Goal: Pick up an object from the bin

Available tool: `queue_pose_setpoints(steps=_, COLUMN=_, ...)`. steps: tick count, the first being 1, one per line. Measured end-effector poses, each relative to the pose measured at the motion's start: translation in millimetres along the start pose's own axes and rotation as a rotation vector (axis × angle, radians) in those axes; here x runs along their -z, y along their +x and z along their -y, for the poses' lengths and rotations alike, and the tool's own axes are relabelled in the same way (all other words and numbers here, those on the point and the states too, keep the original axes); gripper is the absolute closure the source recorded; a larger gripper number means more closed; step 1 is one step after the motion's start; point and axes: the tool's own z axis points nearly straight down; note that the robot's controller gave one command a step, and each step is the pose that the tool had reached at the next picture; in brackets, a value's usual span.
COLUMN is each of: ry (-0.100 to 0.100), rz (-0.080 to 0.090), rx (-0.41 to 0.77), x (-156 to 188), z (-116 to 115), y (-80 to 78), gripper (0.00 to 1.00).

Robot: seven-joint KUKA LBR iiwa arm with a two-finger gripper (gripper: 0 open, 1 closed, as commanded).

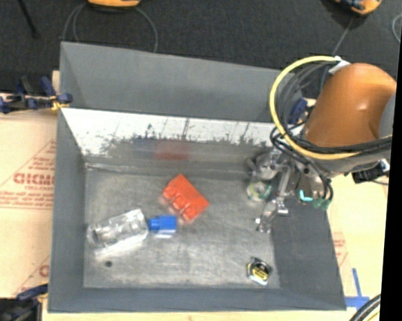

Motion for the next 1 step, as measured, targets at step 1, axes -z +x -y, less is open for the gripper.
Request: queue_pose_setpoints(steps=1, ry=-0.005, rz=0.038, rx=-0.034, x=-139.2, z=-115.7, y=-46.9, gripper=0.0)
